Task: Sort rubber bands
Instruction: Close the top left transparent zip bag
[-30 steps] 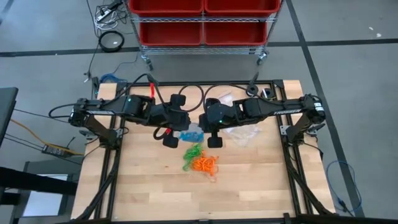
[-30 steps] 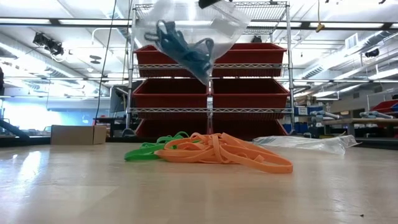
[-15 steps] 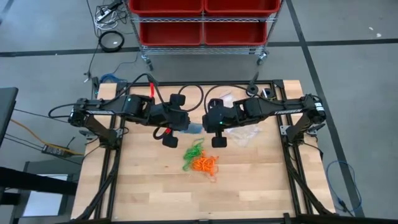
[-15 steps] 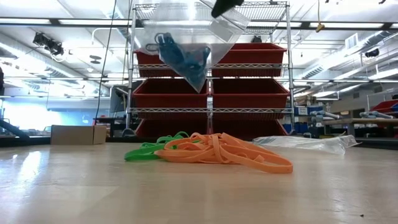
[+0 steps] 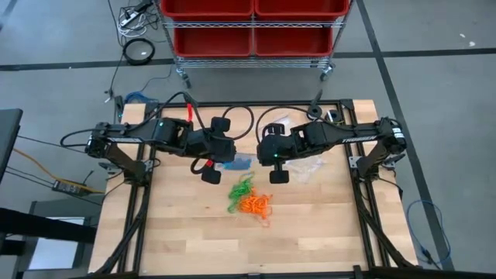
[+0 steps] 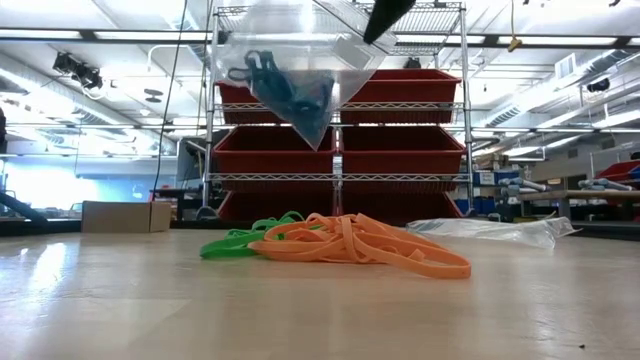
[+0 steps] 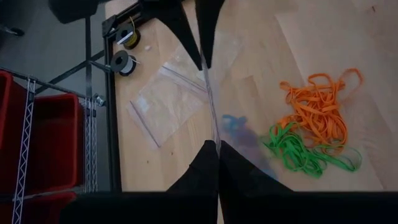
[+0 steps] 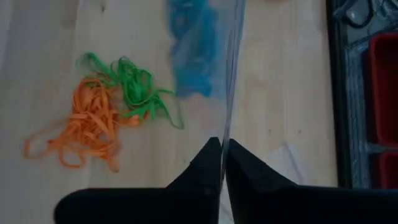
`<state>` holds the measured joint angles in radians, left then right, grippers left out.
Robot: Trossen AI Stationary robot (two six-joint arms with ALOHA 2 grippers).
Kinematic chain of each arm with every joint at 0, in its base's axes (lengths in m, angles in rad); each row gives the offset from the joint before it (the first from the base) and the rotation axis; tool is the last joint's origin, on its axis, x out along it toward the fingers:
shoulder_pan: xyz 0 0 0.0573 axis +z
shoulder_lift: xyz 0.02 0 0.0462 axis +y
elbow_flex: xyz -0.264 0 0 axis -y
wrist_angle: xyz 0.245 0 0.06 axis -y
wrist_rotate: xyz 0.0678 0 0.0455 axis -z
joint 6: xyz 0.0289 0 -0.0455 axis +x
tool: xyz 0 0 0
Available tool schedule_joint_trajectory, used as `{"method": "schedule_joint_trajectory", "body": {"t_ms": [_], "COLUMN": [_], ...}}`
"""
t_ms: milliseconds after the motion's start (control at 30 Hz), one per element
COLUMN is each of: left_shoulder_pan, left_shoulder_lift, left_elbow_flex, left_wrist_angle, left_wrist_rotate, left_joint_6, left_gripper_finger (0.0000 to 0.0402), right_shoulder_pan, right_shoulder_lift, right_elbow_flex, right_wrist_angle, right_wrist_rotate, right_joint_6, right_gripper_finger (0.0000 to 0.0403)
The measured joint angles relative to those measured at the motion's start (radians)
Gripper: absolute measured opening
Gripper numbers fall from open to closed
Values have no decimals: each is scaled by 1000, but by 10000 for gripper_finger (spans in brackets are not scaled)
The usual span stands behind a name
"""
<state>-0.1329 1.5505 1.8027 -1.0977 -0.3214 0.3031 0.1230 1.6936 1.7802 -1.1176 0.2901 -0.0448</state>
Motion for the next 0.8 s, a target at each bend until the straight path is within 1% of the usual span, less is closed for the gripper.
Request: {"method": "schedule_joint_trajectory", "body": {"t_ms": [133,167,267,433,567,667,800], "left_shoulder_pan": [0,0,-2,-7,-7,-7,-3], "left_shoulder_lift": [0,0,0,0,0,0,0], "left_elbow_flex": [0,0,0,0,0,0,-5], "left_wrist_angle": [-1,-1,-1,-2,-2,-17,-23], "left_wrist_rotate": [-1,-2,-2,-6,-11,-25,-30], "left_joint_6": [0,-1,-1,-2,-2,-4,-5], "left_gripper_finger": [0,0,0,0,0,0,0], "right_shoulder_pan": [0,0,3,5,1,3,20], "right_shoulder_lift": [0,0,0,0,0,-1,-1], "right_elbow_flex": [0,0,0,0,0,0,0], "right_wrist_angle": [-34,-53,-86,-111,-155,-195,-241], "right_wrist_rotate": [-2,-2,21,39,58,82,84], "right_joint_6": [6,2,-10,33,78,112,158], "right_gripper_finger": [32,31,7,3,33,67,113]}}
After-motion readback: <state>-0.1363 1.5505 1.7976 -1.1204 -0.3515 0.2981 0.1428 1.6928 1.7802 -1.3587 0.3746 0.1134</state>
